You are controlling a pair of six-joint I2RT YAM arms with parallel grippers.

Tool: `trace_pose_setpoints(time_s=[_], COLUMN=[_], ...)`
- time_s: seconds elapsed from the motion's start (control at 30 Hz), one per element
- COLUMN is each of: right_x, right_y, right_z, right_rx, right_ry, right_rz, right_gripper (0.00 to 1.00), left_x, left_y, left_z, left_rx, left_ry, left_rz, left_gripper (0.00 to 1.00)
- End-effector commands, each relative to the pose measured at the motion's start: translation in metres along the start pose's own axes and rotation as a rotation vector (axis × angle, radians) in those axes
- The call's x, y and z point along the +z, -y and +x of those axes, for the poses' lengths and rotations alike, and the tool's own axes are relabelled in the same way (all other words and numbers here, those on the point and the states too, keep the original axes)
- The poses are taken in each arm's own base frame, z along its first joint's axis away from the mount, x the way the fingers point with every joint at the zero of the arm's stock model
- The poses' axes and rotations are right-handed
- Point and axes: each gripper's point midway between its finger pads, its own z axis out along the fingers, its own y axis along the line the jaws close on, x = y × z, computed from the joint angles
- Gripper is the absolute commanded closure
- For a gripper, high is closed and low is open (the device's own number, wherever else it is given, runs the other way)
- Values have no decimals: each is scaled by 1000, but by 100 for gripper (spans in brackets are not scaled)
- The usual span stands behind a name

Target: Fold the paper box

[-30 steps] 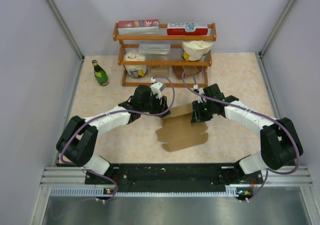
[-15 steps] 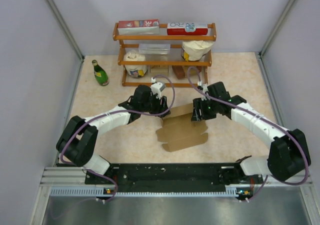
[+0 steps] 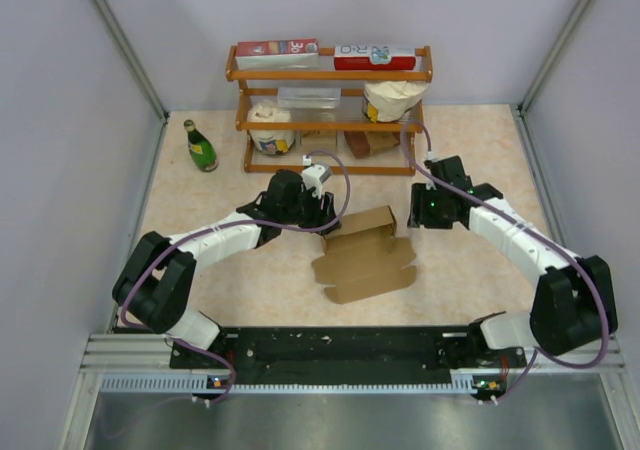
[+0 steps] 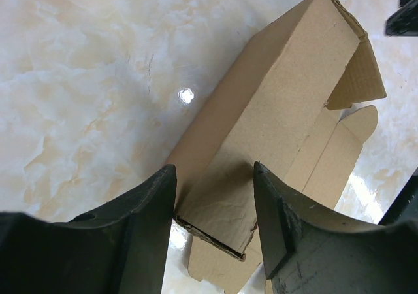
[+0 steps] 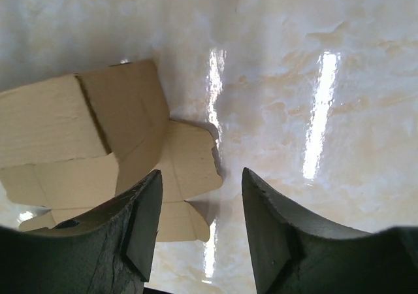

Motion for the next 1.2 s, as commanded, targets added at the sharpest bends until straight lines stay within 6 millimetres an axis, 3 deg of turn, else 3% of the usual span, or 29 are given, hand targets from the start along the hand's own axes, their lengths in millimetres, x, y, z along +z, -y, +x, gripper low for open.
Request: trace_pose_setpoints(time_s=[0.0, 0.27, 0.6, 1.17], right_x=[20, 32, 49, 52], right_y=[3, -29, -37, -47], right_z=[12, 25, 35, 15], right_rx=[27, -27, -68, -137], right_ry=[-67, -30, 6, 192], right_rz=[8, -229, -320, -395], right_gripper=[50, 53, 53, 53], left_x=[-2, -1, 1, 4], left_y=[6, 7, 7, 4], left_z=[-5, -8, -7, -3], left_rx=[31, 33, 36, 45], left_ry=[21, 24, 14, -3], left_rz=[26, 30, 35, 34], left_gripper=[45, 45, 45, 46])
